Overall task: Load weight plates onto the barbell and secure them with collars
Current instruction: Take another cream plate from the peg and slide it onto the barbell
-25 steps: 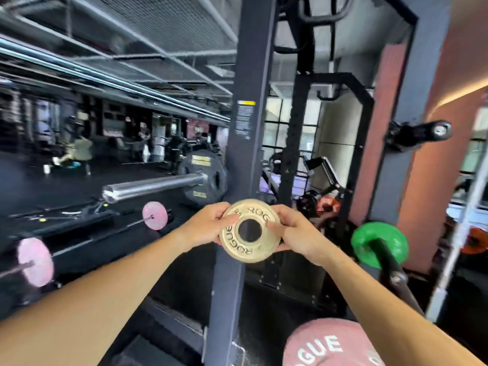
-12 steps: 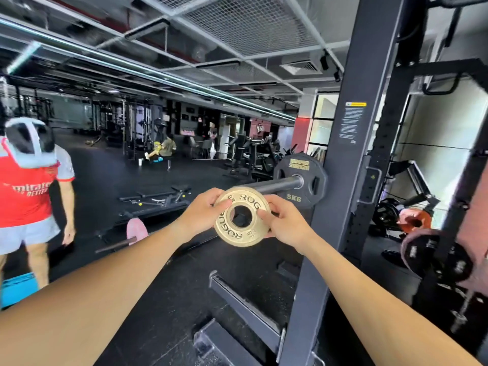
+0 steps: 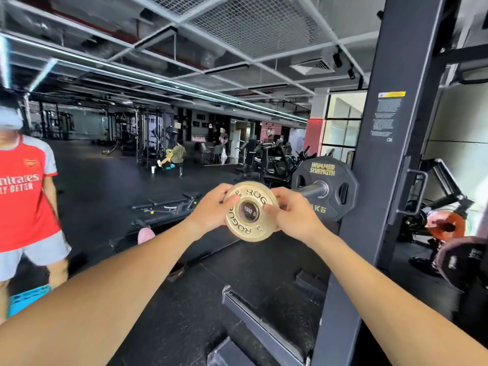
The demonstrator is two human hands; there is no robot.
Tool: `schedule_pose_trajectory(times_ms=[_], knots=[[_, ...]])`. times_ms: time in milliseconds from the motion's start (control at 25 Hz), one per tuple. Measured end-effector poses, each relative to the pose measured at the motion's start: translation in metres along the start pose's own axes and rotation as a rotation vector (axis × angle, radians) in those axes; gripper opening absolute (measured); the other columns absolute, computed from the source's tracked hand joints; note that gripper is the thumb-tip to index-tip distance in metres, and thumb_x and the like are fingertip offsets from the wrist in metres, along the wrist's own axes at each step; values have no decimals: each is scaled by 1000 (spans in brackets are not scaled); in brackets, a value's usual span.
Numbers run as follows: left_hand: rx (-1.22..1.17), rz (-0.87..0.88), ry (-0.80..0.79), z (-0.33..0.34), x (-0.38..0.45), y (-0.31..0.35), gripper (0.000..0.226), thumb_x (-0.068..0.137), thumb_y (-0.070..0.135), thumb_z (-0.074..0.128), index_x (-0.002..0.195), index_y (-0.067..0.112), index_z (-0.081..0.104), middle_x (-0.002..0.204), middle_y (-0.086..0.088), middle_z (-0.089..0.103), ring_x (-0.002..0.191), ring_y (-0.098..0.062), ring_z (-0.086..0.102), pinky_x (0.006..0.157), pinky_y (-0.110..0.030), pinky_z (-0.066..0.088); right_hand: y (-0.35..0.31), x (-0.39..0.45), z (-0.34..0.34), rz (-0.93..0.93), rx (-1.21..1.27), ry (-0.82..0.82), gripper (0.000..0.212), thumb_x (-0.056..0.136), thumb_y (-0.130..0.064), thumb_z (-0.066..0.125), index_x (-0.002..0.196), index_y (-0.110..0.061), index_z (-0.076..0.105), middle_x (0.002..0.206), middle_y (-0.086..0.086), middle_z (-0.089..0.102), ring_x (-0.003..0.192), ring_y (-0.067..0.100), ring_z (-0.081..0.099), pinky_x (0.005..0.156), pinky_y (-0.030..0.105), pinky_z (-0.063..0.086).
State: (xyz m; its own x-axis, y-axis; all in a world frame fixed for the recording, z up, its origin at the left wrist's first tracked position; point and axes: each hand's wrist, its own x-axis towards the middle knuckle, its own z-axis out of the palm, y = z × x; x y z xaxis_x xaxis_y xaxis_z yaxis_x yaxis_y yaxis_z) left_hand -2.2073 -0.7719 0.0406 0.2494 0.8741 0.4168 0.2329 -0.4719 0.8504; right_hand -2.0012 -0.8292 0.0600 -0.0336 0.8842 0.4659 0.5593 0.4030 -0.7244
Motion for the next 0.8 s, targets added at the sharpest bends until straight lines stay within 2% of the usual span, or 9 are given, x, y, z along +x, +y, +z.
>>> schedule_pose_trajectory(times_ms=[160,280,360,520,640,720,800], knots=[[-17,67,-91,-7,23,-21,12,104,24,55,113,20,61,98,2,77,83,-7,74,60,-20,57,6,17,-8,-58,18,-67,17,92,-14,70,106,-23,69,99,9,72,95,28,69,84,54,58],[-3,149,-182,-20,34,-25,10,100,24,62,110,23,64,99,0,76,87,-14,75,61,-23,58,6,19,-12,-106,23,-122,20,89,-11,74,102,-25,66,103,14,71,96,37,67,82,57,58],[72,199,-234,-27,42,-23,9,97,26,65,105,31,65,97,-1,73,88,-21,74,60,-26,60,3,21,-12,-154,-21,-111,24,82,-9,78,96,-24,65,97,15,71,91,39,67,80,59,56],[335,298,-316,-32,60,-19,11,92,49,63,100,43,57,93,9,70,79,-32,71,68,-50,62,0,23,-5,-201,-101,-58,25,70,-17,76,87,-23,58,88,12,70,84,33,67,79,59,53],[333,319,-362,-28,72,-22,14,94,51,61,101,40,56,93,3,71,72,-43,69,62,-63,56,8,18,-11,-145,-138,2,25,76,-16,77,93,-24,60,88,12,71,84,35,67,79,58,54],[306,350,-363,-24,79,-26,15,92,54,61,101,43,57,93,9,71,69,-40,70,60,-63,56,14,11,-13,-133,-174,41,26,79,-17,79,98,-26,63,85,10,70,80,32,66,74,54,56],[327,398,-346,-21,82,-27,20,87,63,57,100,48,56,93,18,69,66,-22,71,65,-57,59,17,7,-11,-143,-227,90,27,81,-18,79,103,-25,64,80,2,69,73,23,65,68,45,57]])
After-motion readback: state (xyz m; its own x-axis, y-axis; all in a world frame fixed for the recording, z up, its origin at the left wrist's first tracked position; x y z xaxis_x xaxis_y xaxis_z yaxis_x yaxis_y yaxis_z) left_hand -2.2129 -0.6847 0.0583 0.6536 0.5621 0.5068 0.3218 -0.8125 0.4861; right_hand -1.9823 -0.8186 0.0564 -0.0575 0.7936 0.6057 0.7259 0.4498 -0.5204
